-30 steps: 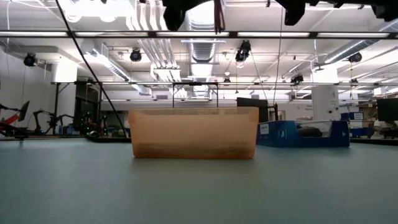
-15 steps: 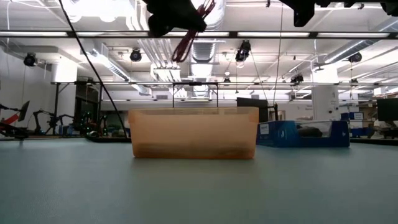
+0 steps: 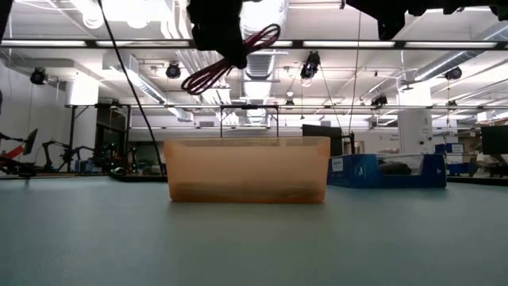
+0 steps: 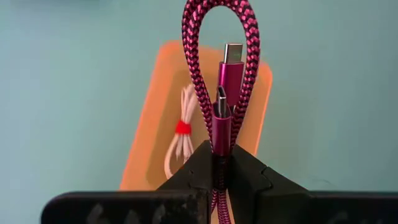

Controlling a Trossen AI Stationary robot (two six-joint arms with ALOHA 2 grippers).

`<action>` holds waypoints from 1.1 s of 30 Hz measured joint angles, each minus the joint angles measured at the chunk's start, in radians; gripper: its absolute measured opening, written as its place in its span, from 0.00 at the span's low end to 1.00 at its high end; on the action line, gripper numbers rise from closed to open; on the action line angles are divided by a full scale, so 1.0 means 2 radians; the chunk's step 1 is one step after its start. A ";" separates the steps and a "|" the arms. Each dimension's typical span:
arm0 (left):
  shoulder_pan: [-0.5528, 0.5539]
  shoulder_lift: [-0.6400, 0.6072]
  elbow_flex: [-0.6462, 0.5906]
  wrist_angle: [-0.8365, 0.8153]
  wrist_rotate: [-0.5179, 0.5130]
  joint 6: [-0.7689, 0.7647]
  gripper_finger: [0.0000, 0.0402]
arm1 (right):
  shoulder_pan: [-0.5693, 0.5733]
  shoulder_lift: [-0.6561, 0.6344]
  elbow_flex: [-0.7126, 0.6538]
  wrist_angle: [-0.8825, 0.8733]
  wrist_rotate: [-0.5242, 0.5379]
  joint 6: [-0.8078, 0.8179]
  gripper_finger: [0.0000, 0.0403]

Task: Pick and place USB-C Cables
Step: Put the black red charger cable into the orange bin

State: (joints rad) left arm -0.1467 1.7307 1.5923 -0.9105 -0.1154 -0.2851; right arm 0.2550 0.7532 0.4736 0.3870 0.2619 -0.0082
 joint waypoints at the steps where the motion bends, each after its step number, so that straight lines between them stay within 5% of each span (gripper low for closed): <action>1: 0.000 0.008 0.009 -0.016 0.005 0.001 0.03 | 0.000 0.000 0.000 -0.001 0.000 0.000 0.44; 8: 0.000 0.058 0.061 -0.098 0.022 0.028 0.03 | 0.000 -0.005 0.000 -0.028 0.000 0.000 0.44; 23: 0.012 0.094 0.080 -0.058 0.021 0.110 0.03 | 0.000 -0.098 0.000 -0.177 0.000 0.035 0.44; 33: 0.024 0.109 0.077 -0.043 0.019 0.120 0.03 | 0.000 -0.113 0.000 -0.197 0.000 0.039 0.44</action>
State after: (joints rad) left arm -0.0983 1.9492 1.7458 -0.9960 -0.0768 -0.0448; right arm 0.2550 0.5272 0.4740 -0.0063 0.2619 0.0697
